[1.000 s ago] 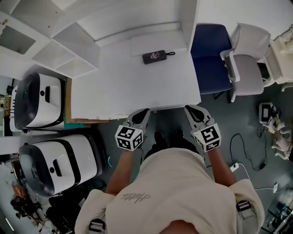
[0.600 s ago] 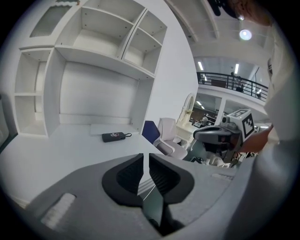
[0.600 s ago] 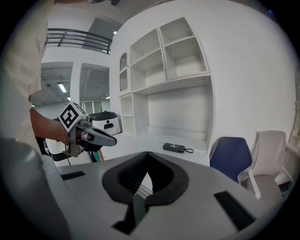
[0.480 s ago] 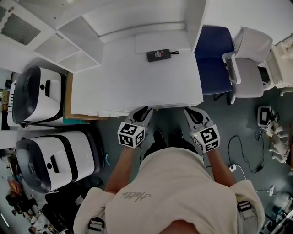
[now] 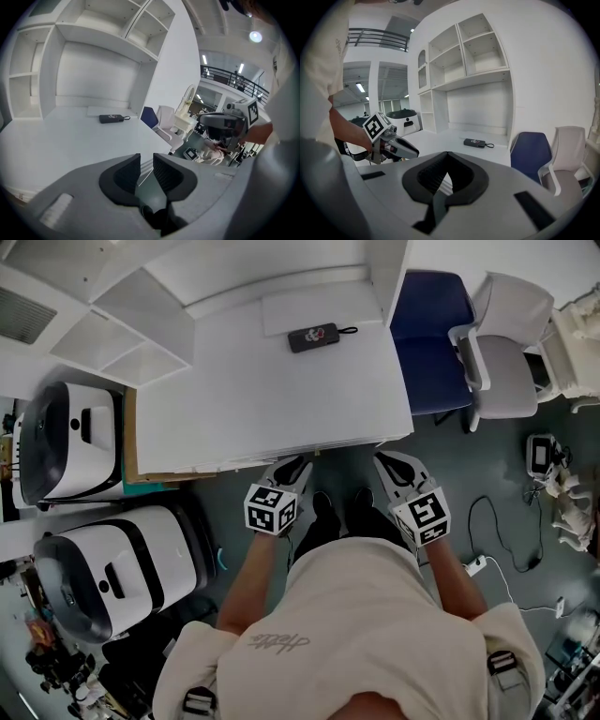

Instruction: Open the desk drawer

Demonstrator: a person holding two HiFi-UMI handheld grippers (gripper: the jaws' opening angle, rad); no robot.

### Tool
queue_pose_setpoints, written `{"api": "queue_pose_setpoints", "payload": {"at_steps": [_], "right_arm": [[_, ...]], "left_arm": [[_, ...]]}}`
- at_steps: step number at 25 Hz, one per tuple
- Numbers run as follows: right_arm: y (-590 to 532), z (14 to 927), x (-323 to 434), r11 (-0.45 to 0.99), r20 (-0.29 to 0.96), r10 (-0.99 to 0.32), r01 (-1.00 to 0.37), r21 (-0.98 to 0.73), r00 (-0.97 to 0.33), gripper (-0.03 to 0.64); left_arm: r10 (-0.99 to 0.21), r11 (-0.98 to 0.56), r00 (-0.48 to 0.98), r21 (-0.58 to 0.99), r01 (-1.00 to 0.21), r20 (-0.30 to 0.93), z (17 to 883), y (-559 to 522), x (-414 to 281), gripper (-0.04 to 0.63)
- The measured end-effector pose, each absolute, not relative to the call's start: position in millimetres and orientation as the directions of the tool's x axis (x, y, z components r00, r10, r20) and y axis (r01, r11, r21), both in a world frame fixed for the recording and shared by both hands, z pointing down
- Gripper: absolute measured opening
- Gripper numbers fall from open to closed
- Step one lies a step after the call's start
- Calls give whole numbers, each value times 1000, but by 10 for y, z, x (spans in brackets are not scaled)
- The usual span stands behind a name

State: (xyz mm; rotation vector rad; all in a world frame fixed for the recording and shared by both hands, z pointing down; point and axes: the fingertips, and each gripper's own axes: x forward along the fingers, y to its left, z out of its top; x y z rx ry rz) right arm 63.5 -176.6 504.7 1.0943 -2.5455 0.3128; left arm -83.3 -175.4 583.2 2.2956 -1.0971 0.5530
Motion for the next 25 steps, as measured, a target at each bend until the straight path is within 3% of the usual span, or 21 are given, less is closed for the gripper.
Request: {"api": "queue_pose_setpoints", "payload": {"at_steps": [25], "right_arm": [[-1974,5362,781,615,501,-661,-786,-64,-558,2]], "left_arm": [[-348,-401,559,420,-814,753,7673,-1875,-906,81]]}}
